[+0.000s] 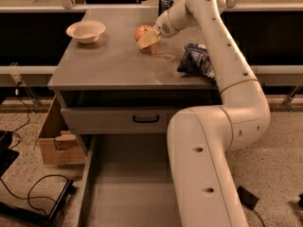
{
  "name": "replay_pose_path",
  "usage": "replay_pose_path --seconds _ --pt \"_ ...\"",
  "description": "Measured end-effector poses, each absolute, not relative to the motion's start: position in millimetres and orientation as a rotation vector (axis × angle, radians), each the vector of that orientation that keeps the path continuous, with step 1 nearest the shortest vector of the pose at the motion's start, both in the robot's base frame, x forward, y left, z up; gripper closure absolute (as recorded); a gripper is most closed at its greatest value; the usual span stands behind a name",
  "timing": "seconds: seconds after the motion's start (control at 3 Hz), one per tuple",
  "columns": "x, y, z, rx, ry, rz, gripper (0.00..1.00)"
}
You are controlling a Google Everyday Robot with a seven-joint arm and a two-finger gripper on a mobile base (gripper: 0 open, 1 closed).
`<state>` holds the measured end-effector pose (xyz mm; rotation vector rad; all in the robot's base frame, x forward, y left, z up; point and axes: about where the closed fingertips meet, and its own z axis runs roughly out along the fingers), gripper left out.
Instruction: Place apple into middle drawer
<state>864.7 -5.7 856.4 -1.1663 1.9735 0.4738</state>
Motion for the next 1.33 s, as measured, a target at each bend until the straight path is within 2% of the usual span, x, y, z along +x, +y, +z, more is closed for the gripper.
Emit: replay_pose_path --seconds 0.33,0.67,1.0,1.33 --pt "865.3 -2.5 853.2 -1.17 1.975 0.478 0.87" --pt "864.8 0.0 851.5 -1.177 1.976 0.48 1.0" --pt "853.3 -8.4 881.6 -1.185 1.977 0.441 1.0" --pt "831.7 -29.5 945.2 -1.155 1.987 0.312 1.0"
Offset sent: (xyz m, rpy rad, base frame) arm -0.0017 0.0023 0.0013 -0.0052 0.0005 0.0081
